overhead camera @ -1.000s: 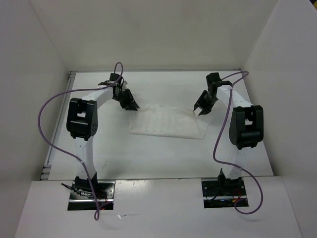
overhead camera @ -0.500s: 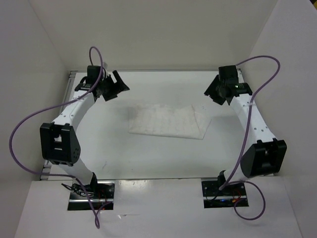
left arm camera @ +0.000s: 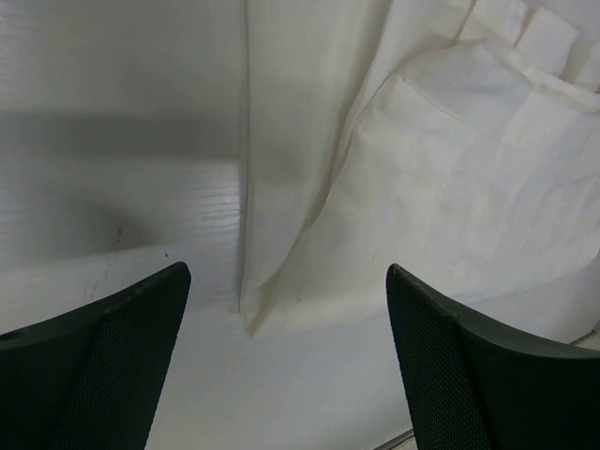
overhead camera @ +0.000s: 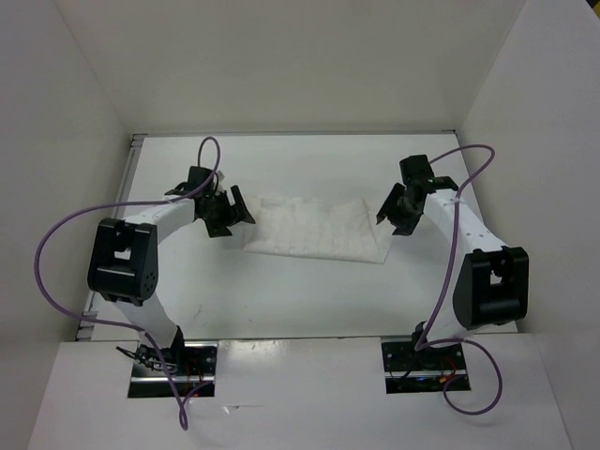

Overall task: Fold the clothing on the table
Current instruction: Fold the skirt

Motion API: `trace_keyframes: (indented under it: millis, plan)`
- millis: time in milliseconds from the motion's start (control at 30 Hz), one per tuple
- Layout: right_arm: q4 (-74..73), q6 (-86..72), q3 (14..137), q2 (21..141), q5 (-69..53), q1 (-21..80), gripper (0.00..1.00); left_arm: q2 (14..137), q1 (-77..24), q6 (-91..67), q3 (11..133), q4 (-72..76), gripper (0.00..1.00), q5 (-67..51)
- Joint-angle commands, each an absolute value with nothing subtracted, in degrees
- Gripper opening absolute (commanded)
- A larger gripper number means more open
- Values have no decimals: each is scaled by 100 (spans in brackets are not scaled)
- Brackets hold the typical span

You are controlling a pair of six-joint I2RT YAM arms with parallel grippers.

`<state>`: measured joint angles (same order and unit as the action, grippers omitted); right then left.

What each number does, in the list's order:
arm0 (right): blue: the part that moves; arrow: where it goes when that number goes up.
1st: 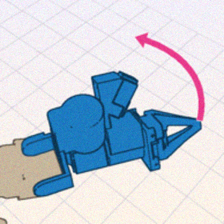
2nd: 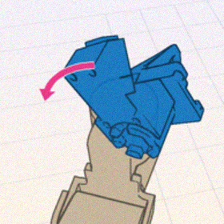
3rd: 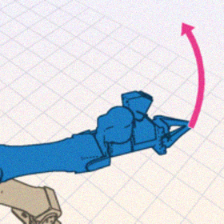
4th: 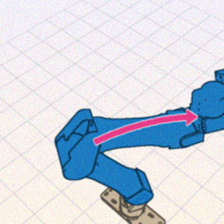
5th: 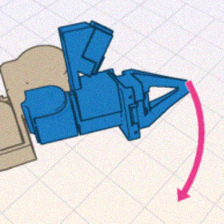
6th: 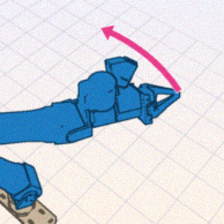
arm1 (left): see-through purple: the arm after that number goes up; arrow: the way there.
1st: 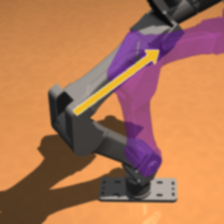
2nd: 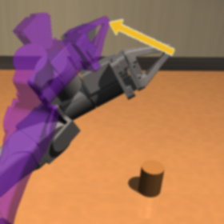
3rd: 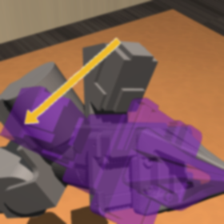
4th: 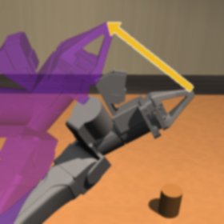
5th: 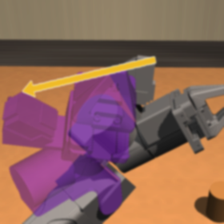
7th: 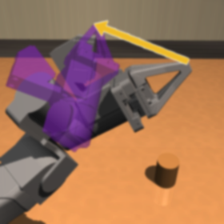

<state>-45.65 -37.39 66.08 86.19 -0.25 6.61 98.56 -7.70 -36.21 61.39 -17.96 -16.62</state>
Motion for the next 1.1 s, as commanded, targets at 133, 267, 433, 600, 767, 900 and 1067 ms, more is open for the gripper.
trace_keyframes:
  millis: [133,267,433,600,767,900,1067]
  plan:
    - [-4570,-3630,6811,8561,-132,694,58,10291,-756,-3604,6030,-1301,92,-2127]
    - [-4623,-3630,6943,8561,-132,694,58,10432,-826,-3551,6029,-1415,85,-1986]
    - [-4685,-3761,7005,8315,-185,694,58,10731,-1001,-3551,5968,-1205,66,-2442]
    - [-4579,-3613,7005,8262,-755,765,58,11206,-1116,-3612,6021,-941,58,-2873]
    - [-4080,-3393,7005,8586,-1572,1343,54,11442,-1178,-3665,6021,-625,29,-3084]
    - [-3736,-3279,7005,9131,-2258,1704,16,11356,-1230,-3665,6082,-624,0,-3085]
    - [-3411,-3200,7163,10026,-2854,1995,0,11083,-1230,-3665,6082,-756,0,-2971]
